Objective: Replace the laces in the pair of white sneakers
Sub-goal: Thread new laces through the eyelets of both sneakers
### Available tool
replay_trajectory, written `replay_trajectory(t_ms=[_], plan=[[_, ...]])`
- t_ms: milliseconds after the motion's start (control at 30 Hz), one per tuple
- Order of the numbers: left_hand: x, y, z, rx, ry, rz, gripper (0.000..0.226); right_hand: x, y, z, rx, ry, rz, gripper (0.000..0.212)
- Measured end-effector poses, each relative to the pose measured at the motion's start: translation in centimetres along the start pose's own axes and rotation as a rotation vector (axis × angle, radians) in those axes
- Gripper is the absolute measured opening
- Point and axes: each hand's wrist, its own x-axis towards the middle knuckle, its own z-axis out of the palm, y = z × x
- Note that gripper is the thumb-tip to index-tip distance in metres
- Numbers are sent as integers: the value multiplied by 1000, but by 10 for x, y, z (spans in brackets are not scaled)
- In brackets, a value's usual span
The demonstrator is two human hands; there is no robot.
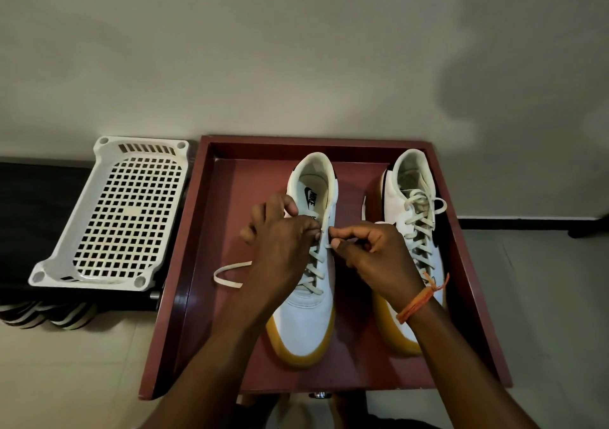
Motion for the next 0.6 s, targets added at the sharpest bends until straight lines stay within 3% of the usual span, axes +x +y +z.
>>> replay_trajectory(t_ms=[267,433,600], plan=[[3,5,-17,-243,-233,-111,12,1,4,3,-66,78,-61,14],[0,14,-6,-54,-62,-91,10,0,5,4,-74,81,-48,14],[-3,11,4,-114,14,-152,9,-3,1,8,-89,106,-79,9]])
